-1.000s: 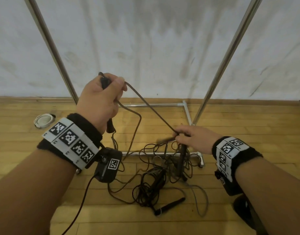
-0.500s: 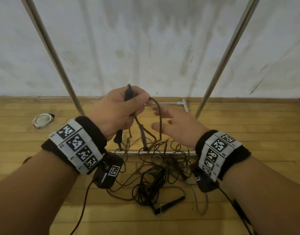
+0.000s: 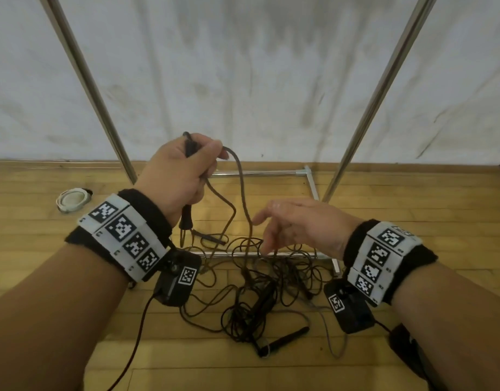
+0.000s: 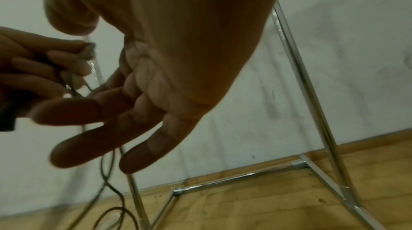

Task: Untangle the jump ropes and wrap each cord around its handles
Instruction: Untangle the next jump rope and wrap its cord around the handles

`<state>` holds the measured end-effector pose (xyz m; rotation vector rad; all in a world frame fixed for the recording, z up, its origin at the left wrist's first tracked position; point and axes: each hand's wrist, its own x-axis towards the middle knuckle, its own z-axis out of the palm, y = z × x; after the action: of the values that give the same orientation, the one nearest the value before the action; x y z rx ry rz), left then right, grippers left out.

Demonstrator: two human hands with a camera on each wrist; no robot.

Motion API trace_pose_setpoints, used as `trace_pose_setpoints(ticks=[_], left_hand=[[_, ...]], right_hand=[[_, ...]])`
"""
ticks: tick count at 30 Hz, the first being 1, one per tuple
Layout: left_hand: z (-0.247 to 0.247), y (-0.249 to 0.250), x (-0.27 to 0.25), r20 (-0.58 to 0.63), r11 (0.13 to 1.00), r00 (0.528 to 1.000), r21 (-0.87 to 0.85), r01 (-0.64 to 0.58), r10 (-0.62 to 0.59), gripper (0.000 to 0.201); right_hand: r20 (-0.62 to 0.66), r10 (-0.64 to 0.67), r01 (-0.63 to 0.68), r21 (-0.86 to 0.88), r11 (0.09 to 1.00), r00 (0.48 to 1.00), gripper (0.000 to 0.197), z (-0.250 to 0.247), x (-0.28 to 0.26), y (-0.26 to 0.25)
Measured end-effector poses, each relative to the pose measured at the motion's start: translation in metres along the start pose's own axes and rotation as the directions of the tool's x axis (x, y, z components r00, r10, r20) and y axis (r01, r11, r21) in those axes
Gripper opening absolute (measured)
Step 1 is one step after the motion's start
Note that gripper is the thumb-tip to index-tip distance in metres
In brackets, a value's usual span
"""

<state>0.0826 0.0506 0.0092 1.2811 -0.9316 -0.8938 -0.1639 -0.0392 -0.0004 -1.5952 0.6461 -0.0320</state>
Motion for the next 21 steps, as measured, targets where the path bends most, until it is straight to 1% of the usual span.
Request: trace_pose_setpoints(ticks=[2,5,7,8,10,12,14,15,16,17,18,19,20,21], left_hand=[[0.007,-0.003,-0.003,0.084,0.999,0.996,0.031,0.04,-0.043,0.017],[0.019,-0.007,-0.007,0.194,0.992,0.976,0.095,0.081,-0.099,0.018],[0.022,-0.008,-0.009,0.222,0.993,0.97,0.094,0.076,-0.095,0.017],[0.023,-0.008,-0.008,0.217,0.995,0.973,0.073,0.06,-0.075,0.017],[0.019,-0.006,-0.005,0.158,1.0,0.987,0.006,0.015,-0.016,0.015],[0.013,-0.003,-0.002,0.06,0.998,0.998,-0.05,-0.03,0.033,0.014],[0.007,-0.003,0.0,-0.04,0.997,0.998,-0.054,-0.057,0.055,0.015],[0.005,-0.004,0.0,-0.083,0.998,0.995,-0.013,-0.055,0.054,0.015],[0.004,-0.007,0.0,-0.122,0.997,0.992,0.066,-0.034,0.042,0.012],[0.004,-0.009,0.0,-0.151,0.984,0.988,0.18,0.012,0.016,0.007],[0.004,-0.012,-0.001,-0.165,0.948,0.986,0.311,0.073,-0.022,0.012],[0.005,-0.016,-0.002,-0.159,0.891,0.984,0.431,0.14,-0.078,0.023],[0.006,-0.019,-0.003,-0.143,0.833,0.98,0.518,0.195,-0.141,0.033],[0.008,-0.022,-0.004,-0.127,0.791,0.973,0.567,0.231,-0.194,0.041]], right_hand=[[-0.012,-0.047,0.047,-0.044,0.998,0.999,0.034,0.008,0.0,-0.009],[-0.132,-0.135,0.103,-0.225,0.969,0.982,0.023,0.018,0.003,-0.019],[-0.203,-0.177,0.098,-0.35,0.932,0.963,0.014,0.02,0.006,-0.019],[-0.218,-0.174,0.074,-0.404,0.912,0.96,0.013,0.02,0.007,-0.017],[-0.23,-0.127,-0.01,-0.516,0.857,0.965,0.016,0.019,0.01,-0.007],[-0.256,-0.049,-0.119,-0.6,0.791,0.965,0.017,0.013,0.013,0.007],[-0.285,0.044,-0.23,-0.663,0.712,0.958,0.026,0.005,0.014,0.02],[-0.302,0.087,-0.276,-0.669,0.691,0.949,0.032,0.0,0.014,0.025],[-0.317,0.123,-0.31,-0.649,0.695,0.94,0.035,-0.004,0.014,0.028],[-0.327,0.153,-0.331,-0.607,0.723,0.933,0.037,-0.007,0.013,0.03],[-0.331,0.177,-0.34,-0.538,0.771,0.927,0.038,-0.01,0.012,0.03],[-0.332,0.19,-0.331,-0.444,0.832,0.924,0.037,-0.011,0.012,0.029],[-0.331,0.193,-0.308,-0.34,0.889,0.924,0.037,-0.011,0.011,0.026],[-0.333,0.186,-0.274,-0.242,0.931,0.924,0.037,-0.01,0.01,0.022]])
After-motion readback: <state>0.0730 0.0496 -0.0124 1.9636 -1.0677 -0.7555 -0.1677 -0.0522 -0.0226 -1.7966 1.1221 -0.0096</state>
